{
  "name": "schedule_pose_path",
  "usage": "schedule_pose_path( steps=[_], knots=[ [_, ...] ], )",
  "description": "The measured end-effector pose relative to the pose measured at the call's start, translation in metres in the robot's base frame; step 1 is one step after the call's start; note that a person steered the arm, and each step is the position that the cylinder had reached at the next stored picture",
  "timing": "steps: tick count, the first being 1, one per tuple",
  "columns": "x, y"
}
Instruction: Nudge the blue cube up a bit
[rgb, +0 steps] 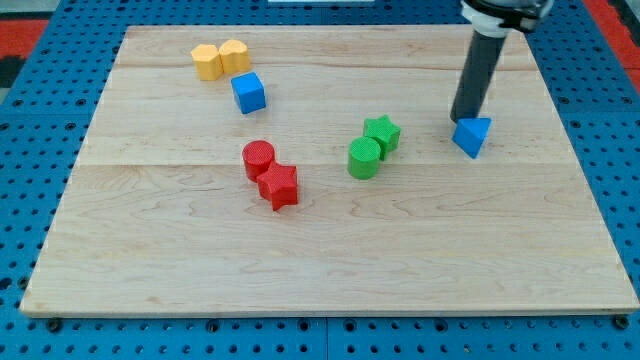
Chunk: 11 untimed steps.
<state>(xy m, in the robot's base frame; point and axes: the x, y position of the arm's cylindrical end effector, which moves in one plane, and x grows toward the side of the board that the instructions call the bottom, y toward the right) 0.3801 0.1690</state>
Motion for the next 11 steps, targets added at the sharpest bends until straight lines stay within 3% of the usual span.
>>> schedule_pose_path(
  steps=[1, 2, 3, 4, 5, 6, 8, 11],
  knots=[
    [-0.015, -0.065],
    [0.034, -0.031],
    [0.034, 0.015],
    [0.020, 0.012],
    [0.009, -0.057],
    [-0.059, -0.107],
    [-0.032, -0.202],
    [-0.040, -0.406]
  ],
)
